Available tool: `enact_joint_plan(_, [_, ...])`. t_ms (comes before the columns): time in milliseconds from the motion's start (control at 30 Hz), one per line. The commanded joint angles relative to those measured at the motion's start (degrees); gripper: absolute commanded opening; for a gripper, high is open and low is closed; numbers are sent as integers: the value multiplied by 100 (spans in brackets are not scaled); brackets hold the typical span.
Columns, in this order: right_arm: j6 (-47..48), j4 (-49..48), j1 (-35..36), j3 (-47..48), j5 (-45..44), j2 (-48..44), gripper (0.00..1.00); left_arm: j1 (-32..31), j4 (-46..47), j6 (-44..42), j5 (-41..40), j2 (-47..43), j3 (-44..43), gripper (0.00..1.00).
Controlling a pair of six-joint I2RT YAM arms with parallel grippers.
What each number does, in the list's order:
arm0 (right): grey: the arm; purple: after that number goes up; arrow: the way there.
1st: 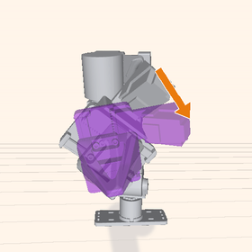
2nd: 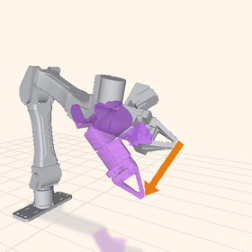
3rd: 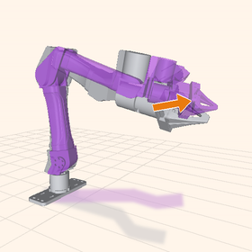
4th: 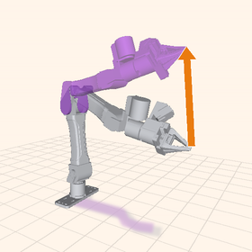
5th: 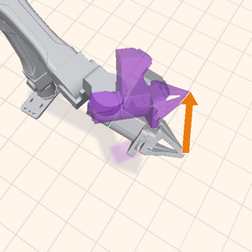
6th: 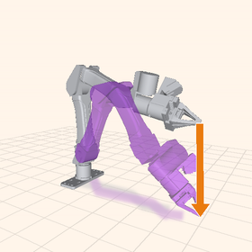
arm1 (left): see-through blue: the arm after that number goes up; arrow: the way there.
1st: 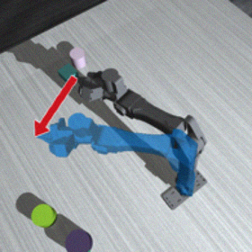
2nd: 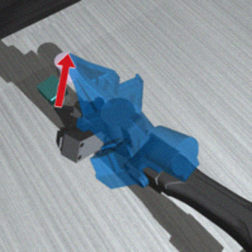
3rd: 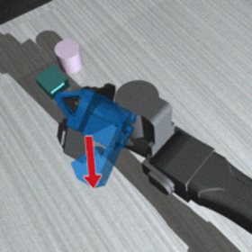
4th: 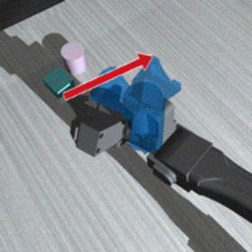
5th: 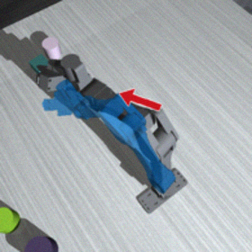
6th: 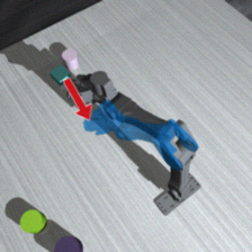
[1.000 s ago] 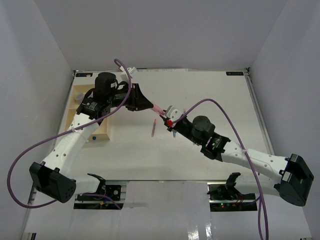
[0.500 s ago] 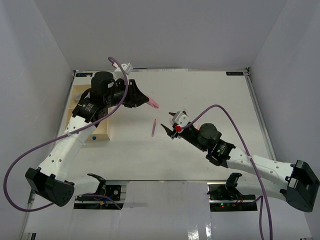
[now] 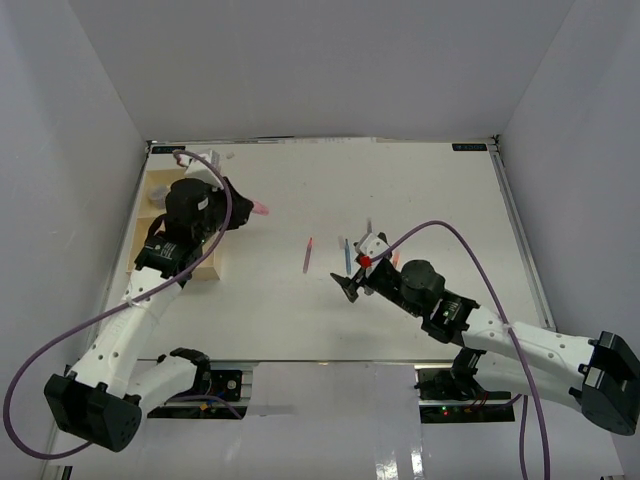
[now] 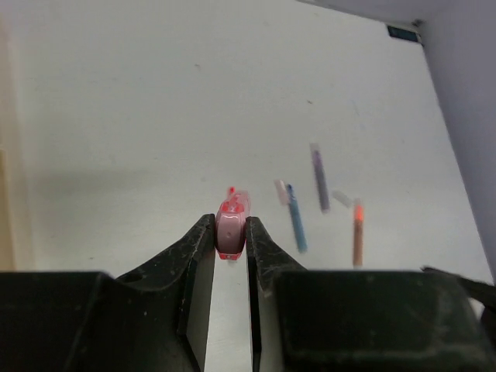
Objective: Sort the stationery into containers
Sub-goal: Place the pen in the storage box.
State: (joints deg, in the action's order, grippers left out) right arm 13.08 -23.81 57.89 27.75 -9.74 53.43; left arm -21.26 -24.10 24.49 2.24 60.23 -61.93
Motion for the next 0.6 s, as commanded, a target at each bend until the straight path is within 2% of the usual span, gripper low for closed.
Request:
enact_joint_plan(0, [-534,-62,38,-138,-63,-113,90,726,519,467,-1094,-563,549,0])
enact_joint_plan(167, [-842,-273,30,-427,-177,-113,90,1964,1186,706,-1559,-1073,1585,0])
enact_joint_plan(367, [-877,-370,21,-604,42,-78,90,2704,1802,864,-2402,-1268,2228,0])
enact_joint_plan(567, [-1027,-475,30,-823,86,-306,90,3434,2357,1031,-2307,-900,2467,0])
